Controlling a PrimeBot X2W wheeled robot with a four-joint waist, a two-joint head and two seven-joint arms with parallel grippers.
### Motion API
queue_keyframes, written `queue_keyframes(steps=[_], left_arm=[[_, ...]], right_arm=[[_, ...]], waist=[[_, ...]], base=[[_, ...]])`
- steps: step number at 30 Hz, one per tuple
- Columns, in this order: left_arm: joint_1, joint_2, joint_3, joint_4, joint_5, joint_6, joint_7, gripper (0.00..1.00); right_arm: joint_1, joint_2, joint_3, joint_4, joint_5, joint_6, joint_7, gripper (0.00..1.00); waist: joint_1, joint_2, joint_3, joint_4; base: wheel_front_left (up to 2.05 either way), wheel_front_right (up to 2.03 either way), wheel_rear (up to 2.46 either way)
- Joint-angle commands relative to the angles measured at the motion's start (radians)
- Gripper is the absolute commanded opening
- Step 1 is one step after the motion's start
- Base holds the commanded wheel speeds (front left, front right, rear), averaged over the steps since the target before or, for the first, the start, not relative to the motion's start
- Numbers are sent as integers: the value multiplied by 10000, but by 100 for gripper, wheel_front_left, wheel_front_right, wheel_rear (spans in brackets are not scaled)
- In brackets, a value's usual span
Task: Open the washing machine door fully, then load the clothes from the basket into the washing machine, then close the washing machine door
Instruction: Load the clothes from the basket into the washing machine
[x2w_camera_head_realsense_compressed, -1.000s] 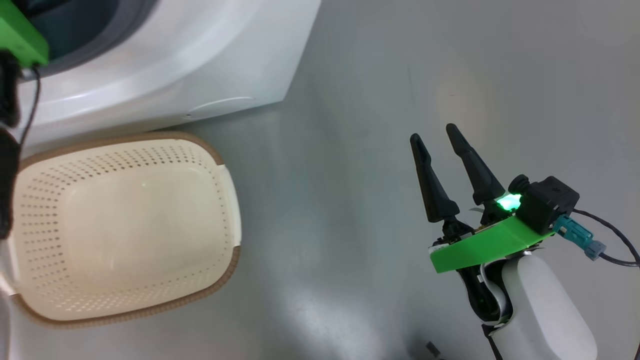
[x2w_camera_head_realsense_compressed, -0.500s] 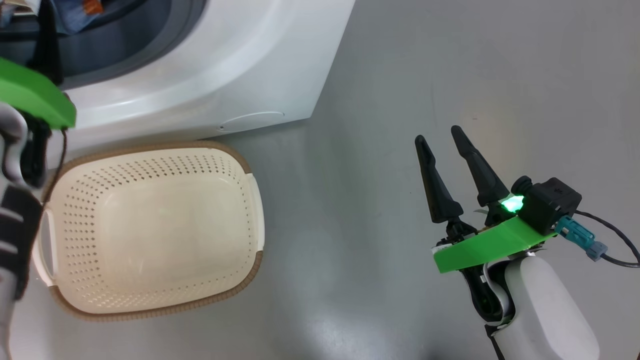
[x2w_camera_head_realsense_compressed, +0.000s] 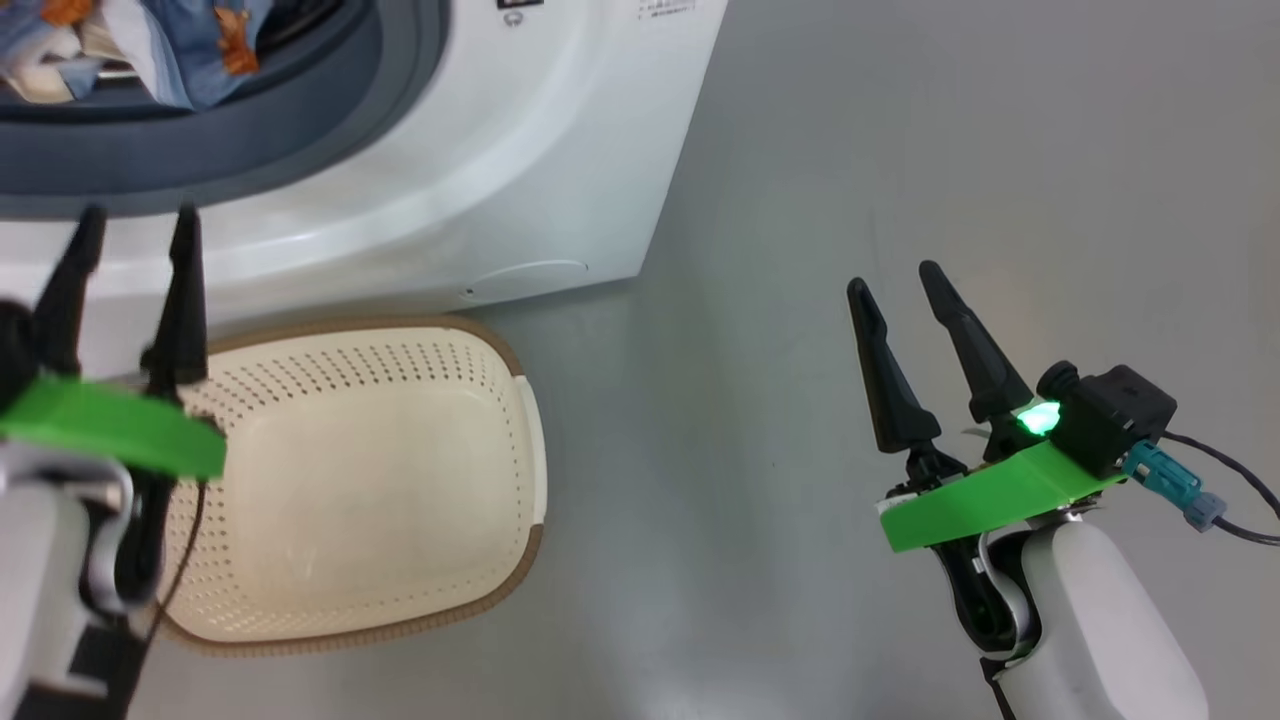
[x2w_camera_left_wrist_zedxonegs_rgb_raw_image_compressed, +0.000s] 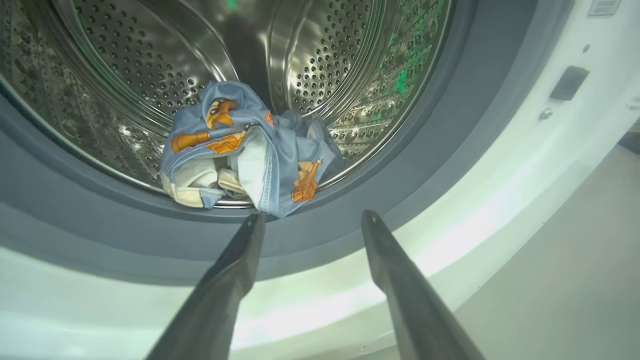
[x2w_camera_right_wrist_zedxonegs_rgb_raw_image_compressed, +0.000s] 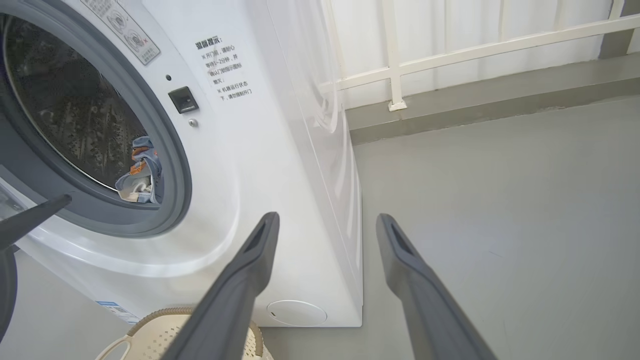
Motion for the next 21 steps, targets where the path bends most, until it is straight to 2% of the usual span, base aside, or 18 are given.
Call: queue_keyframes(steps=[1, 12, 21], left_arm=[[557, 433, 654, -665, 115, 141, -61, 100], [2847, -127, 1578, -2551, 563, 458, -62, 100], [3804, -633, 1591, -2753, 828, 427, -62, 100]], right_arm=[[259, 6, 196, -195, -102, 90, -48, 100], [519, -250, 138, -127, -37, 90, -48, 100], [758, -439, 262, 20, 71, 90, -48, 100]], waist=[[0, 0, -286, 65], [0, 0, -1122, 378], [0, 0, -1970, 617]], base=[[0, 0, 0], [0, 0, 0], [0, 0, 0]])
